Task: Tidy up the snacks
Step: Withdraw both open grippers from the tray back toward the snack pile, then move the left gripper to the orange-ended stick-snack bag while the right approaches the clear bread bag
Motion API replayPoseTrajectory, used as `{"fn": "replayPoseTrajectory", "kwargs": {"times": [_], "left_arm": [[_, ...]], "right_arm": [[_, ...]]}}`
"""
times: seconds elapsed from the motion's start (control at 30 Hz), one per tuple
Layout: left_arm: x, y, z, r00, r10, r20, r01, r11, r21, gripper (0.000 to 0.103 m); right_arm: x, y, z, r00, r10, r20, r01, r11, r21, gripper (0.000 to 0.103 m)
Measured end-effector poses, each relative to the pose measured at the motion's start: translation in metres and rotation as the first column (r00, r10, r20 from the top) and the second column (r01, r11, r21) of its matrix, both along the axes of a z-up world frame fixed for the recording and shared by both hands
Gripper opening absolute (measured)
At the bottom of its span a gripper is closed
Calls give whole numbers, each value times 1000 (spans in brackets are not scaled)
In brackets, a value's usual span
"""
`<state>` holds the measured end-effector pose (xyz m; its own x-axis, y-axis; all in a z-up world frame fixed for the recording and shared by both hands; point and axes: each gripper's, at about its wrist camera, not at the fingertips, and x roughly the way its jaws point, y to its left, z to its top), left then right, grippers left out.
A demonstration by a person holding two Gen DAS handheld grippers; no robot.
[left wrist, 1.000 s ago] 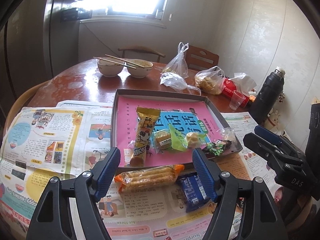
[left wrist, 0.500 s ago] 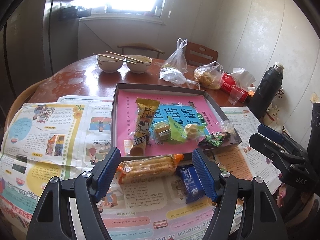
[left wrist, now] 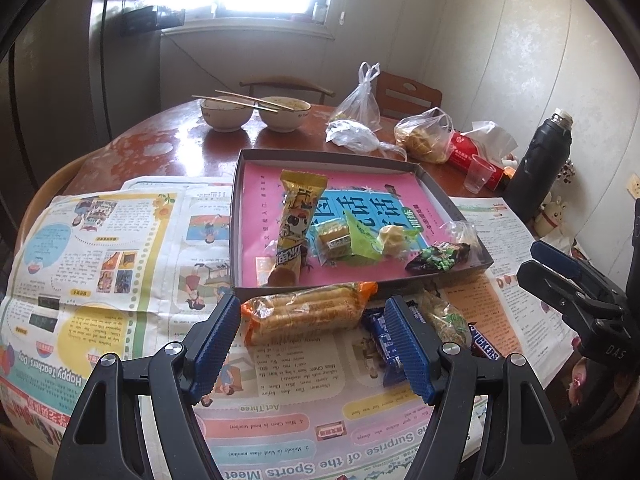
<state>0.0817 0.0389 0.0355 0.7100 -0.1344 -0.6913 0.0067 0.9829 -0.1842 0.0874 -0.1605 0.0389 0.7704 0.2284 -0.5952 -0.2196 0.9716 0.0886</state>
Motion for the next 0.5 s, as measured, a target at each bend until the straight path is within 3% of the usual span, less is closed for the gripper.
{"fn": "replayPoseTrajectory", "kwargs": {"times": [0.5], "left_arm": [[-1, -4, -14, 999, -10, -42, 11, 1000, 17, 76]], "right_arm": [[-11, -4, -25, 998, 8, -59, -11, 998, -64, 84]]}}
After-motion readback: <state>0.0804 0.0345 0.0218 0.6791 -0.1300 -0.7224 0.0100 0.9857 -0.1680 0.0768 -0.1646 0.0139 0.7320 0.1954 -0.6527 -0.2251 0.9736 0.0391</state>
